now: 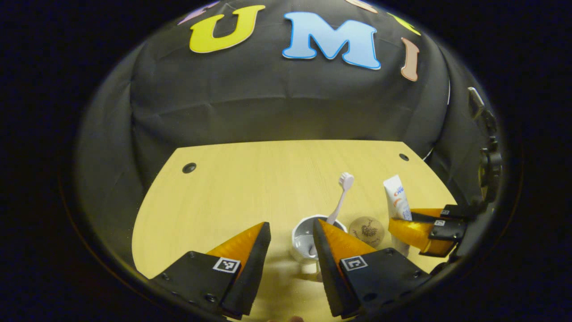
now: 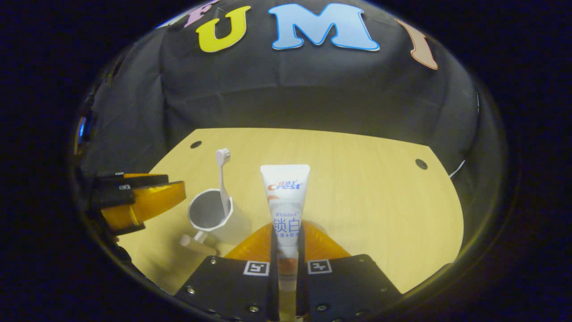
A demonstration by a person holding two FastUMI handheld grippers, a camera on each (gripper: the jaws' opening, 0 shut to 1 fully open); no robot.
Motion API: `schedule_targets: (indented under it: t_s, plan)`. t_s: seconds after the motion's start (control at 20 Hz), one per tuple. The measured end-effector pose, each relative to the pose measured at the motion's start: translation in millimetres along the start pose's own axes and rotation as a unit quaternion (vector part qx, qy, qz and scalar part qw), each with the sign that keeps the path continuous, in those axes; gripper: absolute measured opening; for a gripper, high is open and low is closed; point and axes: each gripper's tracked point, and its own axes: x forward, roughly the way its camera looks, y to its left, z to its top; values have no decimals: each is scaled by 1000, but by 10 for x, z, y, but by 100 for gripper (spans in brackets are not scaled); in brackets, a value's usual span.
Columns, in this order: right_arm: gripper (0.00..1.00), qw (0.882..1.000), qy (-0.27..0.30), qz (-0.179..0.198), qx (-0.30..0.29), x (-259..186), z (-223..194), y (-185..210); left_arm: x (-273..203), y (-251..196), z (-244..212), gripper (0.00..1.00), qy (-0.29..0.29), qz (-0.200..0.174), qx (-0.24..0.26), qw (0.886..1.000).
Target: Put the toothbrush and toothpaste on the desktop into the cup, then pick up the cup and place it on the coaster on the desktop.
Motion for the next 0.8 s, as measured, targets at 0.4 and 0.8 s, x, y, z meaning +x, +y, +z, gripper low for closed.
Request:
schedule_targets:
  t_s: [0.4,0.8]
  plan:
    - [15,986,-88,67,127,139,910,562,-432,647,-299,68,15,37,-24,999]
    - [15,988,-104,62,94,426,833,893,-584,844,-491,68,32,49,-56,997]
